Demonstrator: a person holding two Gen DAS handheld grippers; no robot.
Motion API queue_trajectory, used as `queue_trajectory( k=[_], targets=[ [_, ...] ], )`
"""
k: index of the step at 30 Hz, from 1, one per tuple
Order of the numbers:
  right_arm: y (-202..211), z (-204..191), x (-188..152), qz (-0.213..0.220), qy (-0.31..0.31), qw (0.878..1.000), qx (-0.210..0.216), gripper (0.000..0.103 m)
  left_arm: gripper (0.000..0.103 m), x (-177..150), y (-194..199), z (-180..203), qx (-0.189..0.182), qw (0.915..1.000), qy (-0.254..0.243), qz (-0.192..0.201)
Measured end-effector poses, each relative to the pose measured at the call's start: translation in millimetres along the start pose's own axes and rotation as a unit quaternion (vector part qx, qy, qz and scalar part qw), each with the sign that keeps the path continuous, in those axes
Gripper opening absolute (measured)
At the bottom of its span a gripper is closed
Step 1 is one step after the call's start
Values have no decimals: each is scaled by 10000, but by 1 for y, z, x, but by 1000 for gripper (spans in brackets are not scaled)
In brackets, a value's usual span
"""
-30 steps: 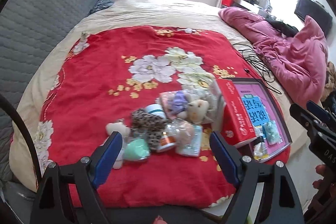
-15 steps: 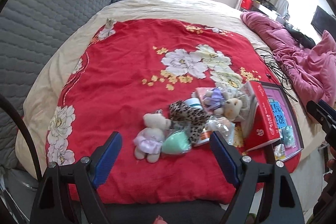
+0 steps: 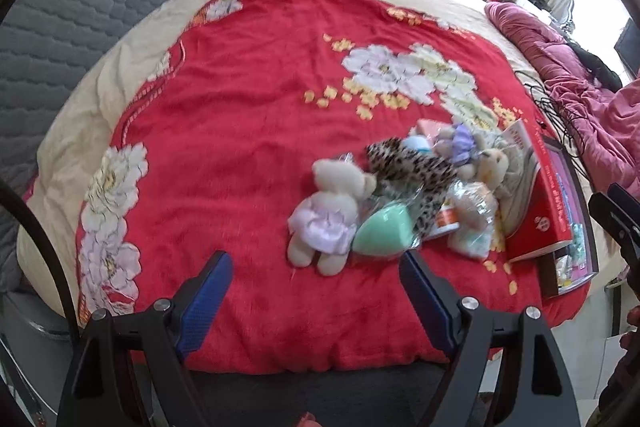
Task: Organize soft objects
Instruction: 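Grasp the white teddy bear with the left tool while the right tool grasps the bagged bun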
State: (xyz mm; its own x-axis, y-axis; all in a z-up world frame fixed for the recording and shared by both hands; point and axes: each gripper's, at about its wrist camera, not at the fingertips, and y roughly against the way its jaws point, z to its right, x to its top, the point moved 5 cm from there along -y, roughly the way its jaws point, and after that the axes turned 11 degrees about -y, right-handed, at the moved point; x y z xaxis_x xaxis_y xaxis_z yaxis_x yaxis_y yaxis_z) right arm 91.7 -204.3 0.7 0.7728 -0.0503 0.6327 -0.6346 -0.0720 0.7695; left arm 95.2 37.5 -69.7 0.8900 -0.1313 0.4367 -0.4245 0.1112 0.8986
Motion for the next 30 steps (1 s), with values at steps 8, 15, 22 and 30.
queue_trajectory(
  k=[8,15,22,30],
  targets=[
    [-28,-11,-15,-310,138,9994,99,78,85,-7,-35,-16,-33,9993,202,-325],
    [-47,-13,-21,-497,204,9985,109,78,85,12,-57,-17,-104,9990,219,-382],
    [-65,-13,-23,-654,250,9975,98,78,85,20,-81,-18,120,9978,38,-646],
    [-99,-20,-30,-958,519,9940,73,78,85,18,-100,-16,-45,9965,13,-839]
  ],
)
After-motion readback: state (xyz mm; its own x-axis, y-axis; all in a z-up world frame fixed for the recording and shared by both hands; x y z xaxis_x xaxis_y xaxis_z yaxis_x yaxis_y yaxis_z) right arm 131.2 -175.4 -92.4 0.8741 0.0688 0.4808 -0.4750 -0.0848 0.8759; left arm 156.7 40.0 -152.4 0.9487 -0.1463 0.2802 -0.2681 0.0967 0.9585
